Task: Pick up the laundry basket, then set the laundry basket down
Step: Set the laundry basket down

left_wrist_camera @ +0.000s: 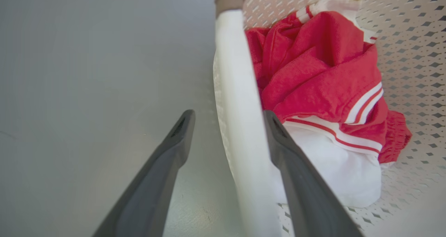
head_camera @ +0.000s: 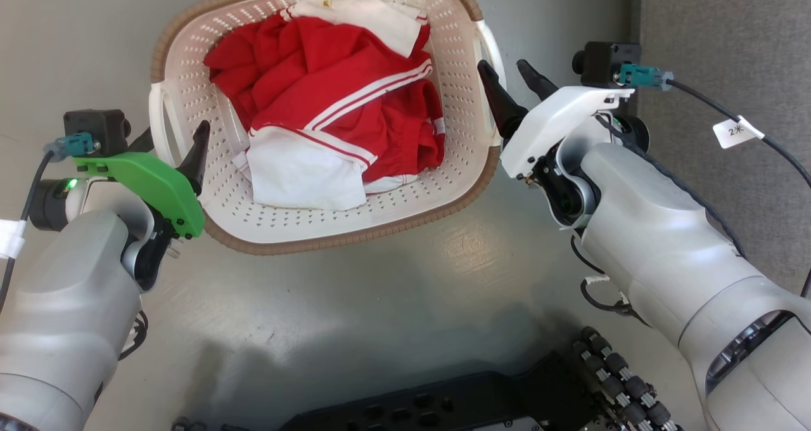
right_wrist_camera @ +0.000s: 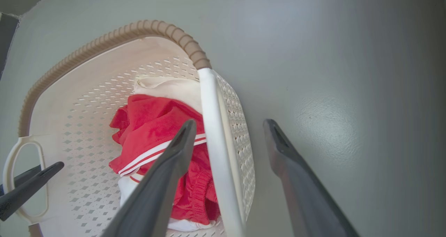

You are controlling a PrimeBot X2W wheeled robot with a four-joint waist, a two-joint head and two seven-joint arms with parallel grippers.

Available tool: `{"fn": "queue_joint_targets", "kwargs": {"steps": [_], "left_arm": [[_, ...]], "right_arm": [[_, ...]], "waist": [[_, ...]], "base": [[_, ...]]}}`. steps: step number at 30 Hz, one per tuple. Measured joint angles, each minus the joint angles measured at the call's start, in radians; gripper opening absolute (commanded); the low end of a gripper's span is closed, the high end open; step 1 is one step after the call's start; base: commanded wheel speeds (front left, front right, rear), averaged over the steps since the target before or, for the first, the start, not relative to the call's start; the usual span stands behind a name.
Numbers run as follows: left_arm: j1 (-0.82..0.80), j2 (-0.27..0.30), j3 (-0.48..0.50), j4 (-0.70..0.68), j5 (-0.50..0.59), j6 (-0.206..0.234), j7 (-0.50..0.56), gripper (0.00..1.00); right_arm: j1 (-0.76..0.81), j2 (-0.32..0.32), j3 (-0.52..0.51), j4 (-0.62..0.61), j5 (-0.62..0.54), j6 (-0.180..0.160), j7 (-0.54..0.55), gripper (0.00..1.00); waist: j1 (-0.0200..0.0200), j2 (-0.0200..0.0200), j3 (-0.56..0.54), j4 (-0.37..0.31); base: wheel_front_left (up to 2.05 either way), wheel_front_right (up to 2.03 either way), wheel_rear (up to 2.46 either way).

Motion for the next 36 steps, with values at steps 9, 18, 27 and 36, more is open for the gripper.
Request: {"fn": "queue_joint_targets", "kwargs": {"steps": [9,18,27,36], "left_arm": [[0.021,0.002,-0.002,0.039,-0.002,0.0,-0.011,1.0],[0.06,-0.005,0.006,0.046,-0.021,0.0,-0.017,1.0],[0.063,-0.013,0.062,-0.036,-0.027,0.0,-0.017,1.0],[0.086,-0.001,0.169,-0.147,0.023,0.0,-0.018,1.0]], "right_arm": [[0.04,0.0,-0.029,0.0,-0.003,0.002,0.0,1.0],[0.076,0.0,-0.077,-0.002,-0.036,0.02,0.0,1.0],[0.114,0.0,-0.14,-0.011,-0.112,0.038,0.0,1.0],[0.159,-0.04,-0.231,-0.092,-0.211,0.046,0.0,1.0]], "waist": [[0.0,0.0,-0.068,-0.005],[0.0,0.0,-0.163,-0.01],[0.0,0.0,-0.286,-0.012],[0.0,0.0,-0.414,0.001]], "base": [[0.0,0.0,0.0],[0.0,0.0,0.0],[0.0,0.0,0.0],[0.0,0.0,0.0]]}}
